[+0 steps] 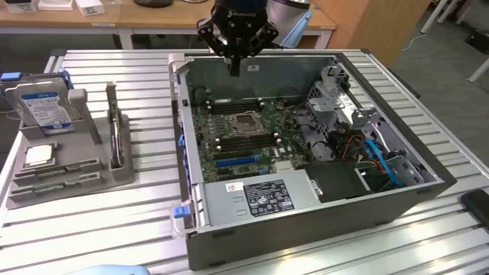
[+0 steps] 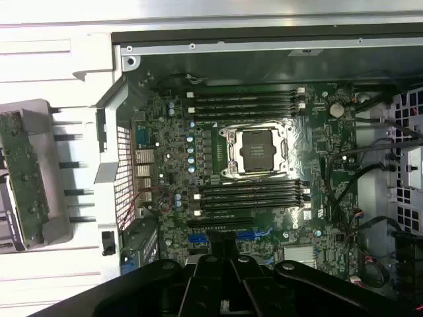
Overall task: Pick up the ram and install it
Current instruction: 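Reach for the ram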
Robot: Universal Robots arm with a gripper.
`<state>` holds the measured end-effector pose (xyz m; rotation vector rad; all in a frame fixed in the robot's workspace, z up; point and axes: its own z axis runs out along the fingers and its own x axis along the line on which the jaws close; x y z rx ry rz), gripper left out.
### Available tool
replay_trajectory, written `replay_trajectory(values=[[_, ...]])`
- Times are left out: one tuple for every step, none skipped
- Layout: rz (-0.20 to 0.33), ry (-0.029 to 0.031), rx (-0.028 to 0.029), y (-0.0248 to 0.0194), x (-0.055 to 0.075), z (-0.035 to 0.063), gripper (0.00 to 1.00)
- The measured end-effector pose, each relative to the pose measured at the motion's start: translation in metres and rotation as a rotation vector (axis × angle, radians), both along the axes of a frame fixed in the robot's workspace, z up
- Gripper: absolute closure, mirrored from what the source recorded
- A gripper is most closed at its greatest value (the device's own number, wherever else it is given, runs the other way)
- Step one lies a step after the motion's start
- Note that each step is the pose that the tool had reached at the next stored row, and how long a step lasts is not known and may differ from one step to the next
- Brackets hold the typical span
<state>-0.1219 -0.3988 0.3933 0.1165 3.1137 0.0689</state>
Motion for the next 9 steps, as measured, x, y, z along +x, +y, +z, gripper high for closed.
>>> replay_trajectory(values=[[0.0, 0.0, 0.0, 0.0, 0.0, 0.0, 0.9], [0.0, 0.0, 0.0001, 0.0, 0.0, 0.0, 0.9], [0.0, 0.0, 0.0001, 0.0, 0.0, 0.0, 0.9], [0.0, 0.0, 0.0, 0.0, 0.0, 0.0, 0.9], [0.0, 0.0, 0.0, 0.0, 0.0, 0.0, 0.9], [0.0, 0.0, 0.0, 0.0, 0.0, 0.0, 0.9], [0.0, 0.0, 0.0, 0.0, 0.0, 0.0, 0.9], [0.0, 0.0, 0.0, 0.0, 0.0, 0.0, 0.9], [0.0, 0.0, 0.0, 0.0, 0.0, 0.0, 0.9]])
